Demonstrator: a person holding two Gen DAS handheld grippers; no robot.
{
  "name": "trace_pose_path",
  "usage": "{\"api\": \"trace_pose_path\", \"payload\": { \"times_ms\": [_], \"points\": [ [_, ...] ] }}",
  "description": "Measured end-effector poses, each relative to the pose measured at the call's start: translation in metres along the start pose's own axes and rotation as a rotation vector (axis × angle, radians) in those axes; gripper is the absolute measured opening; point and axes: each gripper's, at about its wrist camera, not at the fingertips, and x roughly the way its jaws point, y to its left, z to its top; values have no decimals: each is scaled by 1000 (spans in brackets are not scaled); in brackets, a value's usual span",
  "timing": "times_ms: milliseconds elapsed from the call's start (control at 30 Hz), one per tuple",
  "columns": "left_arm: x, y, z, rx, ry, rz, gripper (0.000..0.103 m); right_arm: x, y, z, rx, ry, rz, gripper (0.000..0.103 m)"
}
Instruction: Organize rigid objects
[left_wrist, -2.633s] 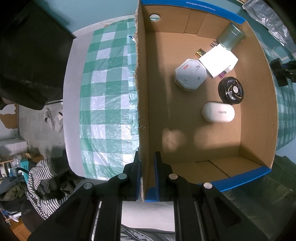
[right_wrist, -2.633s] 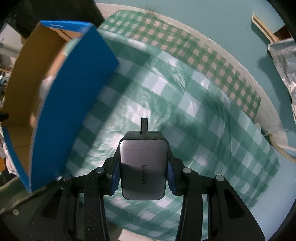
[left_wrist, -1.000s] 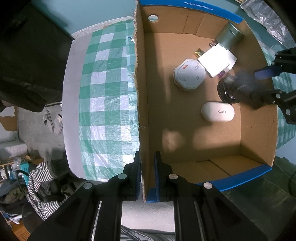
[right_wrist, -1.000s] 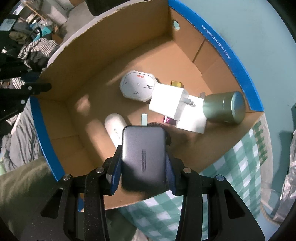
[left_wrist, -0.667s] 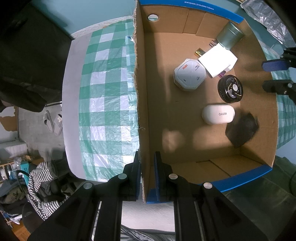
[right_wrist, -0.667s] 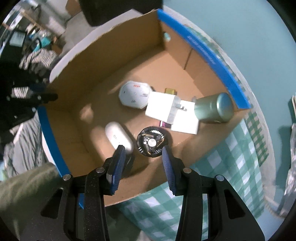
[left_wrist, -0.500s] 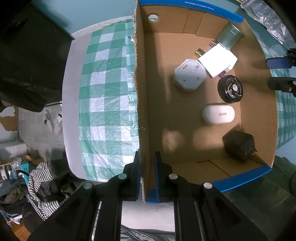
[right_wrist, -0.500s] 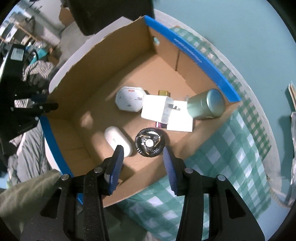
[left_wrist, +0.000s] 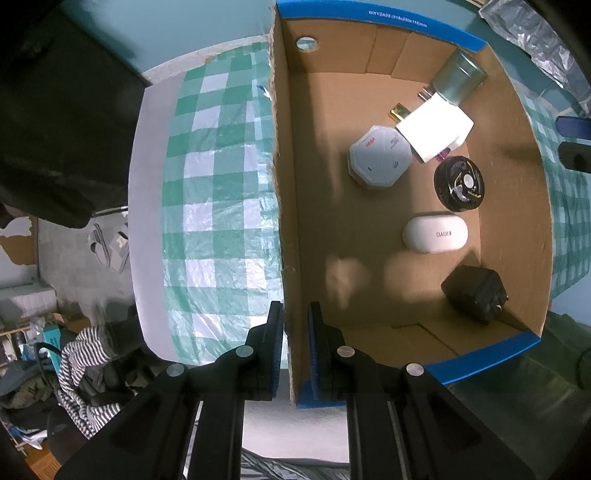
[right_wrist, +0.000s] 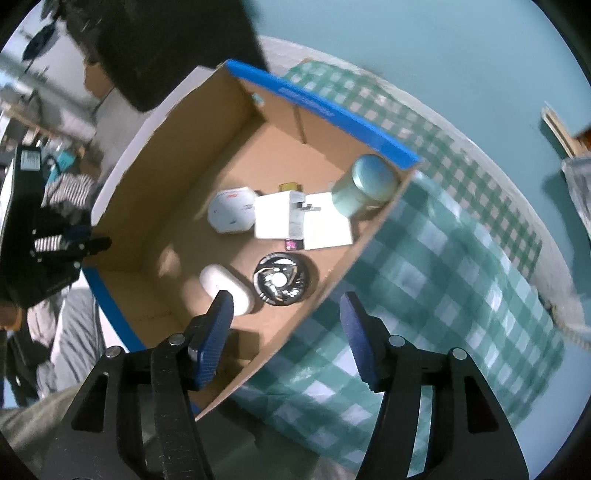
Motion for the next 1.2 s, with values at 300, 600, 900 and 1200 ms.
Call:
{"api": "trace_pose_path", "payload": {
  "times_ms": [300,600,900,1200],
  "points": [
    [-25,11,13,-57,-71,21,15,-44,-21,-6,141,-120,-87,67],
    [-72,11,20,-87,-213,25,45,-79,-35,-17,273,-210,-150,68],
    [-129,-8,29,-59,-366,47,82,-110,-38,-29,346,-316,-200,68],
    [-165,-17,32,-72,-441,48,96,-133,-37,-39,360,-379,-274,68]
  ]
}}
